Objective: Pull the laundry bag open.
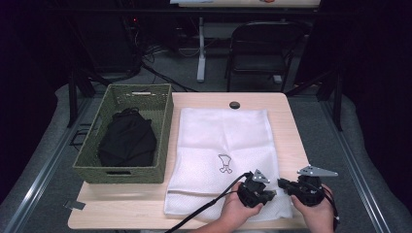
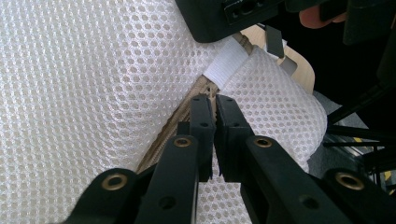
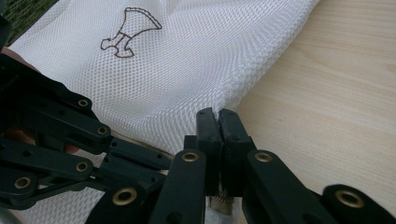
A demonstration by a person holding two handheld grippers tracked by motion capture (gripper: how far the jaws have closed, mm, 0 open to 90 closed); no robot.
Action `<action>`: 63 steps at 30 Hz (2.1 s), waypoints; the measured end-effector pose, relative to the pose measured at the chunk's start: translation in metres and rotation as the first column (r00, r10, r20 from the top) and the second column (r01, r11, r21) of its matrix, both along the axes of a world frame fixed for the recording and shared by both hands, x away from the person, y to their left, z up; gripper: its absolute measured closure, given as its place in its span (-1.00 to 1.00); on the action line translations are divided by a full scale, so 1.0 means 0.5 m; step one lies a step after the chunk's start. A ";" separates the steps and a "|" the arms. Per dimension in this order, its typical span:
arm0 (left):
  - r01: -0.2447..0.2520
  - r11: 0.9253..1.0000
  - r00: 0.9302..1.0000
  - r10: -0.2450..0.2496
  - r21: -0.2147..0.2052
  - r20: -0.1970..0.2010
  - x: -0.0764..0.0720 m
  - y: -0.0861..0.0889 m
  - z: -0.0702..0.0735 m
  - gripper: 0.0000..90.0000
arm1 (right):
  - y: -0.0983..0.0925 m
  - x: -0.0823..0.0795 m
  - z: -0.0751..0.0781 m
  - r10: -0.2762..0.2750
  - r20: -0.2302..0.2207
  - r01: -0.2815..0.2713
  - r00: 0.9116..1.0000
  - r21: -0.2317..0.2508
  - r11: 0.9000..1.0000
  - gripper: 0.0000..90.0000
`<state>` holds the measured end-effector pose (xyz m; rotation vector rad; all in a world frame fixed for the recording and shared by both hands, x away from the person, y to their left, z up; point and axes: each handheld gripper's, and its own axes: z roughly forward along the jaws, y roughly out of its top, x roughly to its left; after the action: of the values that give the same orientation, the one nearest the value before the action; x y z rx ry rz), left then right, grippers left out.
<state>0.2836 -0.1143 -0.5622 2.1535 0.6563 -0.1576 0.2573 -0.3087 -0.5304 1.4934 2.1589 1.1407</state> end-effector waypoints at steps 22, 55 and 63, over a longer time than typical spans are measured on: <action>0.019 1.000 1.000 -0.019 -0.006 0.000 0.001 -0.005 -0.005 0.94 | -0.025 -0.017 -0.011 -0.035 -0.011 0.035 0.999 0.041 0.999 0.54; 0.040 0.999 0.999 -0.040 -0.030 -0.003 0.004 -0.010 -0.002 0.94 | -0.045 -0.043 -0.033 -0.023 -0.081 0.029 0.996 0.072 0.997 0.23; 0.037 0.999 0.999 -0.037 -0.036 -0.001 0.003 -0.009 -0.001 0.94 | -0.045 -0.039 -0.039 -0.009 -0.100 0.017 0.995 0.081 0.997 0.19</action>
<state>0.2852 -0.1188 -0.5628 2.1323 0.6101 -0.1894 0.2378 -0.3312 -0.5499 1.6292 2.1875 1.1874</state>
